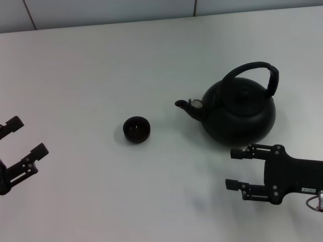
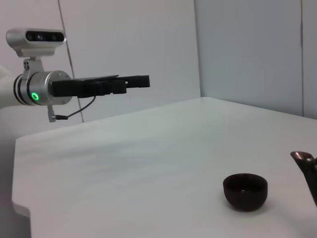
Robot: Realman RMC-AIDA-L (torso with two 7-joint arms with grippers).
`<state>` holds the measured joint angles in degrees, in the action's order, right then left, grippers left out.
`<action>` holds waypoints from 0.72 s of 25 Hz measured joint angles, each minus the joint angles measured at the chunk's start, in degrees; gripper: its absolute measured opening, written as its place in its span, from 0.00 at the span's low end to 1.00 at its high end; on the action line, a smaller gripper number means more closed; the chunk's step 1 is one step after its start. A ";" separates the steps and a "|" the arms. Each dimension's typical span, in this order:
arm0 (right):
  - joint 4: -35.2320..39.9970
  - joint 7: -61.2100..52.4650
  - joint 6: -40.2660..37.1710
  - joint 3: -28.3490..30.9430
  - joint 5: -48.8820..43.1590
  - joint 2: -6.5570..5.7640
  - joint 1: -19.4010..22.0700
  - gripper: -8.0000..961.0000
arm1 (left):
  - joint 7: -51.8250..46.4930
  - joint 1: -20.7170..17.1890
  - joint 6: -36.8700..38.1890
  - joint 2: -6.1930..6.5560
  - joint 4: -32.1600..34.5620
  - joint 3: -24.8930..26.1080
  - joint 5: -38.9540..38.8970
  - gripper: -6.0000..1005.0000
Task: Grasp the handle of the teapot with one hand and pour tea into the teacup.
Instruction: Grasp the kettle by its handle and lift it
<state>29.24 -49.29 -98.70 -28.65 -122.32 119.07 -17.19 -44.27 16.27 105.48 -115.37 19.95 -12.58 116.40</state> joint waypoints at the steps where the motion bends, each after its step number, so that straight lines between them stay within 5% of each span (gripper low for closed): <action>1: 0.00 0.00 0.00 0.00 0.00 0.00 0.00 0.71 | -0.03 -0.02 0.13 0.04 0.02 -0.07 0.09 0.81; 18: -0.42 -0.01 0.61 0.00 0.08 0.00 -0.74 0.70 | 3.06 -1.04 -6.25 -2.21 5.87 -6.25 7.42 0.81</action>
<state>28.82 -49.31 -98.09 -28.65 -122.24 119.08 -17.93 -41.21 15.23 99.23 -117.57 25.82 -18.83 123.83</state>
